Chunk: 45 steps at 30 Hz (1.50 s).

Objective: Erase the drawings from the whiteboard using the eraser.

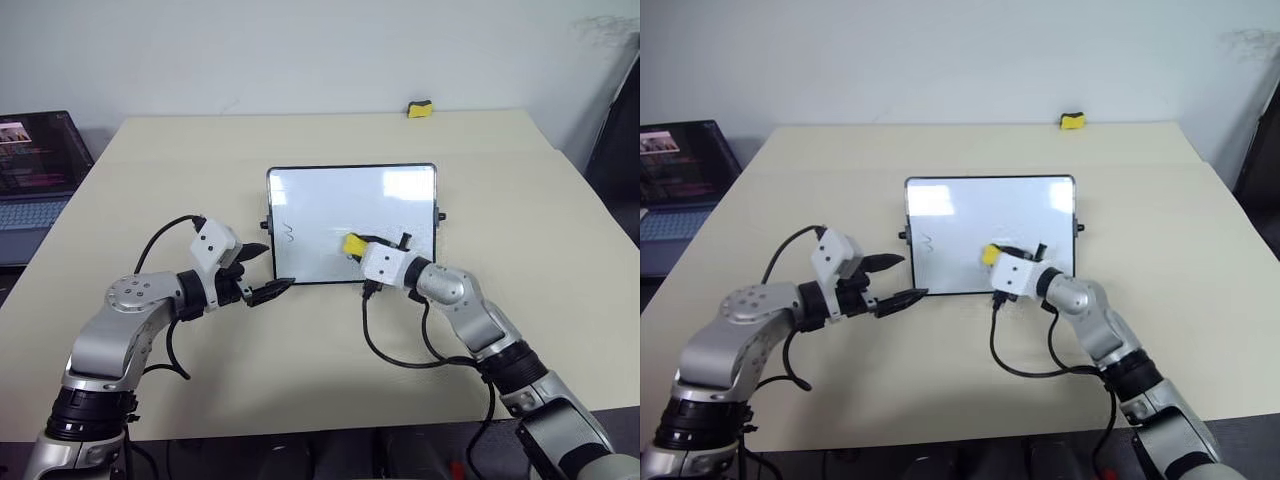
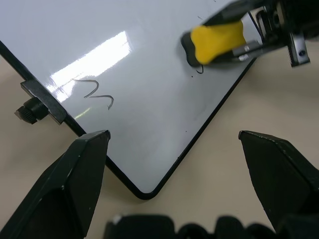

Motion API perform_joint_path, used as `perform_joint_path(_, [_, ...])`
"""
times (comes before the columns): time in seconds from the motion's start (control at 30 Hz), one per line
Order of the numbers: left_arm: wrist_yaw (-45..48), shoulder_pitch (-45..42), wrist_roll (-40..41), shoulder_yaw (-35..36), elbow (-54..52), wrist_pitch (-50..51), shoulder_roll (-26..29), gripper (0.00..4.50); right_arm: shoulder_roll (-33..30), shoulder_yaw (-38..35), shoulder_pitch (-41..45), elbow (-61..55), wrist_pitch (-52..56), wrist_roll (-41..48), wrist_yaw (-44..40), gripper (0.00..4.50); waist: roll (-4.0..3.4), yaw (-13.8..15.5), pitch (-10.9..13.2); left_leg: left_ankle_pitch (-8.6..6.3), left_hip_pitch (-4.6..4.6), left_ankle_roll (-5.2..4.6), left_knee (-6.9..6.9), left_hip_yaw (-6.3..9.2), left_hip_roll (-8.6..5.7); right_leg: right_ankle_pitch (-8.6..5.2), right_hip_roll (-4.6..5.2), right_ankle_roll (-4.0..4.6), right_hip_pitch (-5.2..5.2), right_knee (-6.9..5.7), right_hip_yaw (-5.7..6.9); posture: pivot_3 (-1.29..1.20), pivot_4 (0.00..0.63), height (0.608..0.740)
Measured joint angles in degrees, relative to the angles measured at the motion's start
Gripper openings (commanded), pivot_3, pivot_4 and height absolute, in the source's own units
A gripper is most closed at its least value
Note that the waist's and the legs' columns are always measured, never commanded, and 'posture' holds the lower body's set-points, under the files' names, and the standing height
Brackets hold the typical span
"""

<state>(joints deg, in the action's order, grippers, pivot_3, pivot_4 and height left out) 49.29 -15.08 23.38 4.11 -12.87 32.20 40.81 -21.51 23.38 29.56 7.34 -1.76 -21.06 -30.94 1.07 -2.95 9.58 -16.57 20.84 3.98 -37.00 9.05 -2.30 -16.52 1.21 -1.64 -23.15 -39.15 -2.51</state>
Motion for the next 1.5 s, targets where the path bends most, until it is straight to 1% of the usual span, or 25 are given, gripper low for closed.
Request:
perform_joint_path(0.1, [0.0, 0.0, 0.01, -0.01, 0.0, 0.0, 0.0, 4.5, -0.41, 0.66, -0.28, -0.16, 0.03, -0.34, -1.52, 1.2, 0.0, -0.13, 0.0, 0.01, -0.02, 0.0, -0.03, 0.01, 0.0, 0.0, 0.0, 0.0, 0.02, -0.06, 0.0, 0.0, 0.15, 0.74])
perform_joint_path(0.33, [0.03, 0.0, 0.02, -0.16, 0.0, 0.03, 0.0, 4.5, -0.48, 0.11, 1.39, 0.38, 0.41, -1.44, 1.4, 1.2, 0.0, -0.03, 0.0, 0.03, -0.02, 0.03, -0.05, 0.01, -0.01, 0.01, 0.0, 0.02, 0.02, -0.08, 0.02, 0.0, 0.15, 0.74])
perform_joint_path(0.5, [0.08, -0.01, 0.03, -0.36, 0.0, 0.03, 0.0, 4.5, -0.62, -0.44, 1.2, -0.03, 1.25, -0.66, 0.89, 1.2, 0.01, 0.05, 0.0, 0.02, -0.02, 0.02, -0.06, 0.01, -0.01, 0.02, 0.0, 0.01, 0.03, -0.08, 0.02, 0.0, 0.15, 0.74])
perform_joint_path(0.73, [0.09, 0.02, 0.03, -0.36, 0.0, 0.02, -0.03, 4.5, -1.45, -0.14, -2.6, -3.45, 4.47, 1.69, -5.64, 1.2, 0.01, 0.09, -0.01, 0.02, -0.01, 0.01, -0.04, 0.03, 0.0, 0.02, 0.0, 0.01, 0.03, -0.07, 0.02, 0.0, 0.15, 0.74])
perform_joint_path(0.8, [0.08, 0.03, 0.03, -0.36, 0.0, 0.02, -0.03, 4.5, -0.95, -0.08, -2.98, -3.54, 4.53, 2.15, -5.62, 1.2, 0.01, 0.07, -0.01, 0.02, -0.02, 0.01, -0.05, 0.03, 0.0, 0.02, 0.0, 0.01, 0.03, -0.07, 0.01, 0.0, 0.15, 0.74])
perform_joint_path(0.87, [0.1, 0.03, 0.04, -0.37, -0.01, 0.02, -0.08, 4.5, 0.08, -0.89, -2.96, -3.46, 4.45, 2.64, -4.28, 1.2, 0.01, -0.07, 0.0, 0.02, -0.02, 0.02, -0.04, 0.04, 0.0, 0.02, 0.0, 0.01, 0.0, -0.08, -0.01, 0.0, 0.15, 0.74])
perform_joint_path(0.97, [0.09, 0.32, 0.04, -0.38, 0.0, 0.02, -0.11, 4.5, 2.34, -5.61, -0.7, -2.17, 3.42, 3.34, 2.49, 1.2, 0.0, -0.1, 0.0, 0.05, 0.01, 0.07, -0.03, 0.06, 0.0, 0.02, 0.0, 0.02, -0.04, -0.08, -0.02, 0.0, 0.15, 0.74])
perform_joint_path(1.07, [0.09, 0.51, 0.05, -0.38, -0.01, 0.01, -0.12, 4.5, 1.98, -10.47, 2.04, -0.71, 2.51, 3.12, 8.59, 1.2, 0.01, 0.09, 0.0, 0.05, 0.01, 0.09, 0.01, 0.03, 0.0, 0.02, 0.0, 0.02, -0.02, 0.02, 0.01, 0.0, 0.15, 0.74])
perform_joint_path(1.13, [0.1, 0.99, 0.05, -0.38, 0.0, 0.0, -0.12, 4.5, 1.46, -11.96, 2.13, 1.1, 2.45, 2.78, 11.11, 1.2, 0.01, 0.2, 0.0, 0.05, 0.04, 0.09, 0.03, 0.0, 0.0, 0.01, 0.0, 0.02, -0.02, 0.06, 0.02, 0.0, 0.15, 0.74])
perform_joint_path(1.2, [0.19, 0.97, 0.08, -0.39, -0.01, -0.01, -0.12, 4.5, 1.37, -12.0, 1.83, 1.63, 2.3, 2.43, 11.89, 1.2, 0.0, 0.17, 0.0, 0.05, 0.05, 0.08, 0.03, -0.05, 0.0, 0.02, 0.0, 0.02, -0.03, 0.06, -0.01, 0.0, 0.15, 0.74])
perform_joint_path(1.3, [0.41, 0.97, 0.11, -0.39, -0.01, -0.04, -0.12, 4.5, 0.59, -11.88, 1.11, 1.54, 2.32, 2.08, 11.56, 1.2, 0.04, 0.18, -0.03, 0.0, 0.0, -0.01, -0.02, -0.06, -0.01, 0.03, 0.01, 0.0, 0.06, 0.04, 0.0, 0.0, 0.15, 0.74])
perform_joint_path(1.4, [1.51, 1.0, 0.31, -0.41, -0.04, -0.13, -0.12, 4.5, -0.41, -10.32, -1.23, -0.07, 2.74, 2.13, 8.23, 1.2, 0.14, 0.18, -0.15, -0.05, -0.18, -0.11, -0.03, -0.05, 0.0, 0.03, -0.01, -0.01, 0.28, 0.03, 0.04, 0.0, 0.15, 0.74])
perform_joint_path(1.5, [2.22, 1.01, 0.45, -0.47, -0.09, -0.18, -0.12, 4.5, -0.43, -7.24, -4.02, -1.92, 3.51, 2.23, 4.03, 1.2, 0.13, -0.1, -0.15, -0.07, -0.81, -0.15, 0.04, -0.08, 0.02, 0.01, -0.03, -0.01, 0.9, 0.13, 0.02, 0.0, 0.15, 0.74])
